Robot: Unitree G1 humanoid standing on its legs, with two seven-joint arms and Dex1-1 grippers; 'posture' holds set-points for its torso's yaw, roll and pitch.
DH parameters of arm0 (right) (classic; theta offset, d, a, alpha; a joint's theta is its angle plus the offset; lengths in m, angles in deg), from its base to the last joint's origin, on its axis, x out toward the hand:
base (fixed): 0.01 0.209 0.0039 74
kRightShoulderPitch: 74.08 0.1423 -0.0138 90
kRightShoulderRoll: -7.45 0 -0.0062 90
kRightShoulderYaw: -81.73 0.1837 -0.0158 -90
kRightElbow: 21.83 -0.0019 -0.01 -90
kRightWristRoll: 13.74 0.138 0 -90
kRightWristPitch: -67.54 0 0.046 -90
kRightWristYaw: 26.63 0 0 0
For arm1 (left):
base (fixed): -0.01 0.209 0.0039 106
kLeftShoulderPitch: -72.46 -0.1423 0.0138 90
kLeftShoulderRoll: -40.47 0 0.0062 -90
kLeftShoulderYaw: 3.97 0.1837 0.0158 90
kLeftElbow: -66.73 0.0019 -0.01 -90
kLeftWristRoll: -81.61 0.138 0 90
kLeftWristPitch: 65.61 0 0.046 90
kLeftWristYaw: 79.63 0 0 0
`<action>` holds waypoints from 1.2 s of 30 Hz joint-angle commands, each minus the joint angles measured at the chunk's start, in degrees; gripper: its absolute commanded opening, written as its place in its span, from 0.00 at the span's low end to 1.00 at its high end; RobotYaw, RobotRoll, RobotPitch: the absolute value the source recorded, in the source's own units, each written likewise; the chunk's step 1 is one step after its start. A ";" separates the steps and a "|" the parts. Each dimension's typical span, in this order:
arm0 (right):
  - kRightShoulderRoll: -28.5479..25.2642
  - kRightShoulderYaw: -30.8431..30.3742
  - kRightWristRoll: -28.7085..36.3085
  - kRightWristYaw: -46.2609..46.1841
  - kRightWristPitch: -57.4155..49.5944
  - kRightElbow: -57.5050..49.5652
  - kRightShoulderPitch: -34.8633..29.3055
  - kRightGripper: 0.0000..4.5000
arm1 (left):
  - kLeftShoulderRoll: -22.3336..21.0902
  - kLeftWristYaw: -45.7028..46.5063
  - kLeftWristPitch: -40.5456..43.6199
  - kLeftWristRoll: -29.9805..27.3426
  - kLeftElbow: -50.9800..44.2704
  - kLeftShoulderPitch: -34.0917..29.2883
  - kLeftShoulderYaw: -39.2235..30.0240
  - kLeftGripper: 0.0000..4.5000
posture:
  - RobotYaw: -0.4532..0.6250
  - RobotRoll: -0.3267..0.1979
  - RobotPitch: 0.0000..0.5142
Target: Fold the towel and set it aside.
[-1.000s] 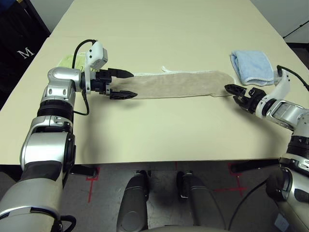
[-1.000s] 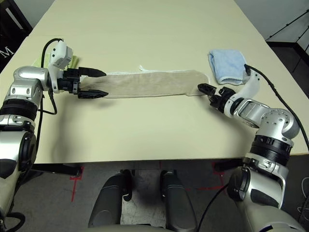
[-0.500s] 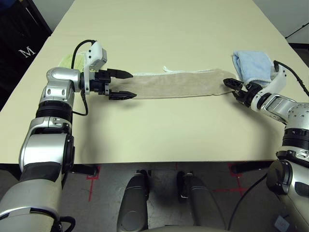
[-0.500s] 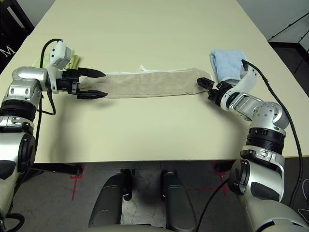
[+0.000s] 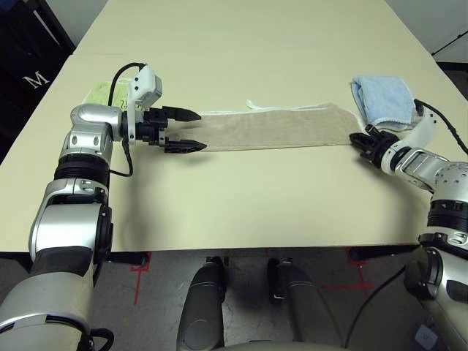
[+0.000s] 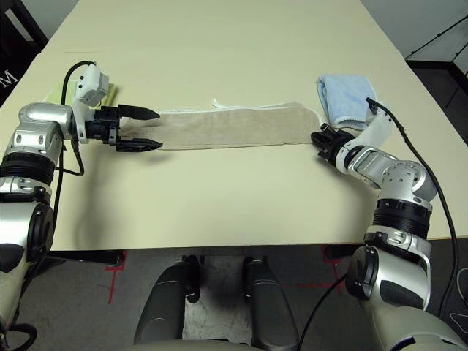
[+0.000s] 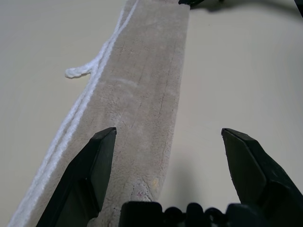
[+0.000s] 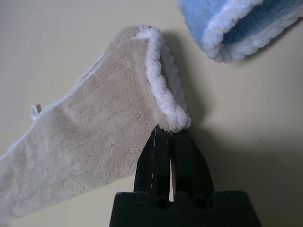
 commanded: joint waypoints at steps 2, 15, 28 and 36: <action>-0.47 2.05 1.15 -0.66 -0.13 -3.40 -2.98 0.01 | -0.55 0.64 -0.58 -1.14 -1.00 -1.20 -0.80 1.00 | 0.47 0.62 0.43; -5.12 -0.65 1.47 6.70 1.89 -11.55 -8.41 0.01 | 0.79 1.21 -0.64 -4.22 -2.21 -1.85 -2.15 1.00 | 0.45 0.62 0.41; -10.39 -12.91 -8.82 17.97 15.61 -12.18 -9.37 0.01 | 0.83 0.63 -0.73 -3.61 -1.82 -1.60 -1.17 1.00 | 0.45 0.62 0.40; -15.91 -24.72 -16.55 31.19 24.82 -14.01 -5.27 0.01 | 0.86 0.39 -0.42 -3.60 -2.41 -2.17 -0.91 1.00 | 0.45 0.62 0.39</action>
